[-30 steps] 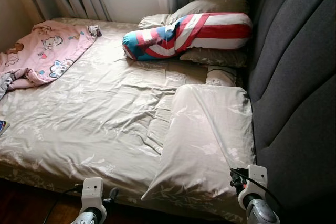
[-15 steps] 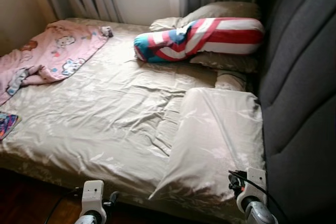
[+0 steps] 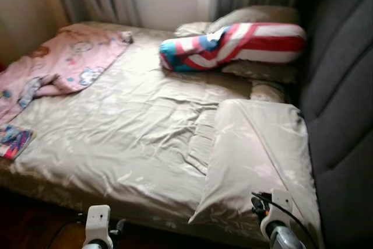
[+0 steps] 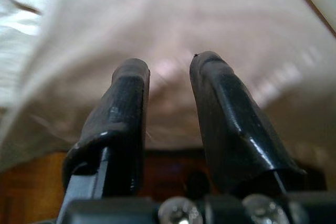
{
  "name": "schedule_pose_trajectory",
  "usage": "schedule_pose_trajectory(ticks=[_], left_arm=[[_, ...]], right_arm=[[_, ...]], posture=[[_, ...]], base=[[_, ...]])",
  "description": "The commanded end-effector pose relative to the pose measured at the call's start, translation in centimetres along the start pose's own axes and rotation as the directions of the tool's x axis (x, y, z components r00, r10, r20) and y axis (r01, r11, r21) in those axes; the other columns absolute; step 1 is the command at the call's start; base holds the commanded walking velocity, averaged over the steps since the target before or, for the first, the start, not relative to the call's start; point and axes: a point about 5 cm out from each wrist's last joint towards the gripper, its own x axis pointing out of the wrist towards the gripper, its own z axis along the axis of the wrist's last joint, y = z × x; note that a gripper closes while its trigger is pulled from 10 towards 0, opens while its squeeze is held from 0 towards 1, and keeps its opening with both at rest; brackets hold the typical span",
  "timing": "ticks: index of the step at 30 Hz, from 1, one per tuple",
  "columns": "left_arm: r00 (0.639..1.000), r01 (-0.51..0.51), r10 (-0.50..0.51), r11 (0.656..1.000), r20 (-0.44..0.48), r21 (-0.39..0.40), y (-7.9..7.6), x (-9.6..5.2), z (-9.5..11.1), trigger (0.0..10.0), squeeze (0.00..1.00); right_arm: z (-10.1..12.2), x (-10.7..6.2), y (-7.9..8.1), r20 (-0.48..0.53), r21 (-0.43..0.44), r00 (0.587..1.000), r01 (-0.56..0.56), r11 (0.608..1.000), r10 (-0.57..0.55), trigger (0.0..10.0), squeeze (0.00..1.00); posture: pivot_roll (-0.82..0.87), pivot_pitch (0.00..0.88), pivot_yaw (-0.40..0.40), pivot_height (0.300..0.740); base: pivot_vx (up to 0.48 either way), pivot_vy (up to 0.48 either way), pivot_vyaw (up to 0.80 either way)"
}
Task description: Clean up the room
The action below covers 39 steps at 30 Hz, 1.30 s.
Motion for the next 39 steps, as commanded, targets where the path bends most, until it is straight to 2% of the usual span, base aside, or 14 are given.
schedule_pose_trajectory(ticks=[1, 18, 25, 28, 29, 32, 37, 39], left_arm=[[0.999, -0.012, 0.012, 1.0, -0.046, -0.001, 0.3, -0.4, -1.1, 10.0, 0.0], [0.998, -0.022, 0.022, 1.0, -0.066, -0.008, 0.5, -0.4, -1.3, 10.0, 0.0], [0.997, -0.027, 0.026, 1.0, -0.069, -0.011, 0.6, -0.4, -1.2, 10.0, 0.0], [0.996, -0.029, 0.028, 1.0, -0.079, -0.013, 0.5, -0.3, -1.2, 10.0, 0.0], [0.996, -0.03, 0.029, 0.999, -0.089, -0.013, 0.4, -0.3, -1.3, 10.0, 0.0], [0.994, -0.036, 0.034, 0.999, -0.105, -0.015, 0.4, -0.4, -1.7, 10.0, 0.0], [0.987, -0.065, 0.059, 0.997, -0.149, -0.035, 0.9, -0.9, -2.7, 10.0, 0.0], [0.983, -0.068, 0.061, 0.997, -0.173, -0.033, 0.9, -1.1, -3.1, 10.0, 0.0]], right_arm=[[-0.1, 0.0, 0.2, -0.015, 0.011, 1.0, 0.001, 1.0, -0.001, 10.0, 0.0], [-0.6, 0.0, 0.0, -0.054, 0.019, 0.999, 0.011, 1.0, -0.01, 10.0, 0.0], [-1.5, -0.3, -0.2, -0.106, -0.005, 0.994, 0.012, 1.0, -0.012, 10.0, 0.0], [-2.6, -0.7, -0.6, -0.162, -0.017, 0.987, 0.015, 1.0, -0.018, 10.0, 0.0], [-3.4, -1.2, -1.1, -0.204, -0.054, 0.979, 0.011, 0.998, -0.022, 10.0, 0.0], [-4.3, -1.6, -1.7, -0.242, -0.084, 0.97, 0.013, 0.996, -0.033, 10.0, 0.0], [-5.1, -2.4, -3.0, -0.27, -0.066, 0.961, 0.042, 0.997, -0.059, 10.0, 0.0], [-5.5, -2.7, -3.4, -0.291, -0.088, 0.954, 0.046, 0.995, -0.07, 10.0, 0.0]], posture=[[0.07, 0.056, 0.003, 0.74], [0.07, 0.049, 0.008, 0.74], [0.08, 0.044, 0.006, 0.74], [0.07, 0.035, 0.007, 0.74], [0.08, 0.031, 0.004, 0.74], [0.08, 0.025, 0.002, 0.74], [0.07, 0.012, 0.002, 0.74], [0.07, 0.003, 0.001, 0.74]], base=[[0.0, 0.375, 0.0], [0.0, 0.377, 0.0], [0.0, 0.378, 0.0], [0.0, 0.376, 0.0], [0.0, 0.379, 0.0], [0.0, 0.379, 0.0], [0.0, 0.376, 0.0], [0.0, 0.379, 0.0]])
